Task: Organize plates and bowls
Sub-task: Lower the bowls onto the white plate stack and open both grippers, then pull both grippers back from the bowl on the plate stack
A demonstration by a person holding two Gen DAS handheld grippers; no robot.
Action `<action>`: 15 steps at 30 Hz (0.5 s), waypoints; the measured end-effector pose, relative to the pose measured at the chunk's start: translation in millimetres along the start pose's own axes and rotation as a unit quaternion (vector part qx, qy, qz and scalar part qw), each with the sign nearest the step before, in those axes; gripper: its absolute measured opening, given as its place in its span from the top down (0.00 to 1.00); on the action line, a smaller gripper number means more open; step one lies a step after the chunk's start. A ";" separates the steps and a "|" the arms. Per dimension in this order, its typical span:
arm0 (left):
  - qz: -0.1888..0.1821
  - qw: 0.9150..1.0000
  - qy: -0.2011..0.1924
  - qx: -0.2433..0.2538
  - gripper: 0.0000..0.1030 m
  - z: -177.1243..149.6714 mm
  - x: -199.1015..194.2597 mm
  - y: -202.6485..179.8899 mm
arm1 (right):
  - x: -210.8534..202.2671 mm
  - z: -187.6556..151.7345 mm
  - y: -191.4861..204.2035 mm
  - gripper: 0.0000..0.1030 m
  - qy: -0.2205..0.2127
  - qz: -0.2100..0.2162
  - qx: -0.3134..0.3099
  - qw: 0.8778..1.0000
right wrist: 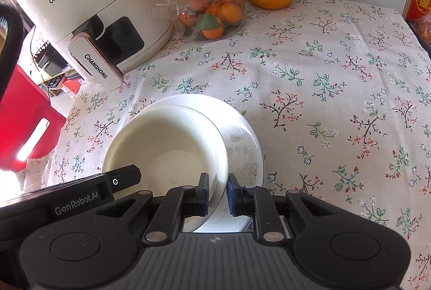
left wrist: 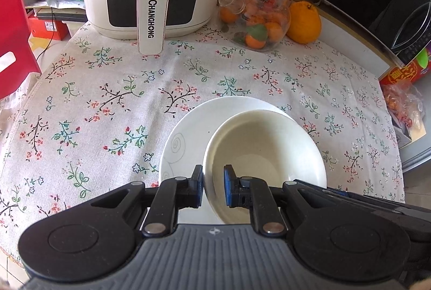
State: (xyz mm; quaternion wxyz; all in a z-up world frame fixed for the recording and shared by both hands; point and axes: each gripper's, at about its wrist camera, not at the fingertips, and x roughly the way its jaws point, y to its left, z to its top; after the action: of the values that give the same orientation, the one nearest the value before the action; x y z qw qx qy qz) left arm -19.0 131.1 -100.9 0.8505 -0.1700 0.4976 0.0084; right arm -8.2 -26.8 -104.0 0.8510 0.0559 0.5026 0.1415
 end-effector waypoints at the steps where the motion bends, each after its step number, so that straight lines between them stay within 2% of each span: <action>1: 0.001 1.000 0.003 -0.002 0.86 -0.2 1.0 0.9 | 0.1 0.5 -0.5 0.88 0.001 0.003 0.004 1.000; 4: 0.004 1.000 -0.003 -0.008 0.79 0.0 -2.1 3.1 | -0.2 -0.1 -0.6 0.86 0.002 0.000 0.005 1.000; 7: 0.015 1.000 -0.020 -0.006 0.77 1.5 -9.8 3.5 | -7.4 0.1 -2.9 0.81 -0.013 0.001 0.009 1.000; 9: 0.018 1.000 -0.024 -0.009 0.74 1.7 -13.8 4.9 | -15.0 0.6 -8.7 0.73 -0.027 0.010 0.022 0.999; 11: 0.024 0.999 -0.032 -0.010 0.67 0.7 -19.4 5.6 | -22.2 0.0 -12.6 0.72 -0.040 0.010 0.027 0.999; 15: 0.041 0.996 -0.072 0.019 0.61 -4.0 -41.6 1.3 | -38.5 -4.8 -16.6 0.71 -0.062 0.007 0.024 0.998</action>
State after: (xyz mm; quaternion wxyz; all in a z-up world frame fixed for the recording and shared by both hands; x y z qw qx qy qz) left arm -43.6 137.6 -67.7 0.8864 -0.1322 0.4413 0.0462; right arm -26.9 -54.3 -77.9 0.8777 0.0885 0.4521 0.1318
